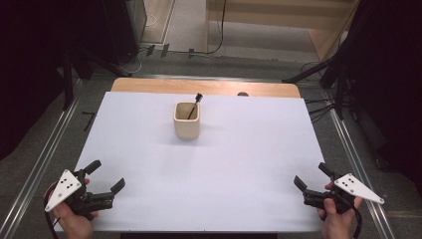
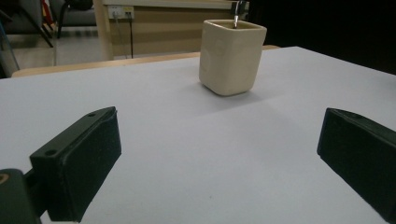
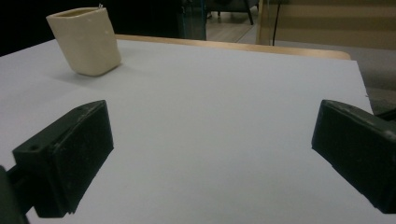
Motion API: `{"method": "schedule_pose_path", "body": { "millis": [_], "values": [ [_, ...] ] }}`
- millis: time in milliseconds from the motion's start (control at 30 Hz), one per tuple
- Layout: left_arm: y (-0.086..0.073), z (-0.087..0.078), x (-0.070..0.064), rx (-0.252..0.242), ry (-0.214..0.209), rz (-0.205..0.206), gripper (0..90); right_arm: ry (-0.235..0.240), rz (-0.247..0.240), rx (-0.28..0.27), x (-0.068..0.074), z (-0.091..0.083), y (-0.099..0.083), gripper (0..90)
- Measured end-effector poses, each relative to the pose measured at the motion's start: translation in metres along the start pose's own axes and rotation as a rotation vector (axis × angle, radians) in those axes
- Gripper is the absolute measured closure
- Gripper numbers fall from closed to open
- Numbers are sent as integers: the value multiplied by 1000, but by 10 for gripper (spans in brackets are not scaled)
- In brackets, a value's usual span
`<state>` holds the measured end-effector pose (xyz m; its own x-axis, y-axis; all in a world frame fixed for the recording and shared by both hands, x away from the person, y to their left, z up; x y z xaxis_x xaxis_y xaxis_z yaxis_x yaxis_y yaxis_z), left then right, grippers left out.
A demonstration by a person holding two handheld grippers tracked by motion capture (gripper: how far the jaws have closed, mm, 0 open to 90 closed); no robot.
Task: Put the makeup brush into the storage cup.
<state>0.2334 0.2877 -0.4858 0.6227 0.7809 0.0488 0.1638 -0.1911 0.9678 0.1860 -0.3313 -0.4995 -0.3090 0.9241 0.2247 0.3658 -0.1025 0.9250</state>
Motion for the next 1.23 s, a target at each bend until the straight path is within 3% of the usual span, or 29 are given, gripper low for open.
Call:
{"method": "schedule_pose_path", "body": {
  "millis": [300,1233],
  "values": [
    [0,-1,2,-3,4,-3,3,-3,14,-10,-4,-6,-1,0],
    [0,2,1,-2,-4,-2,3,20,17,3,-2,-2,-3,0]
  ]
}}
Point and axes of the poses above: each handheld gripper's, and its own axes: z roughly forward along the jaws, y roughly out of its top, x roughly to its left, the point moved 3 cm from there along z, roughly forward along the jaws, and after that the axes turned 6 degrees about z, right-handed, at the moved point
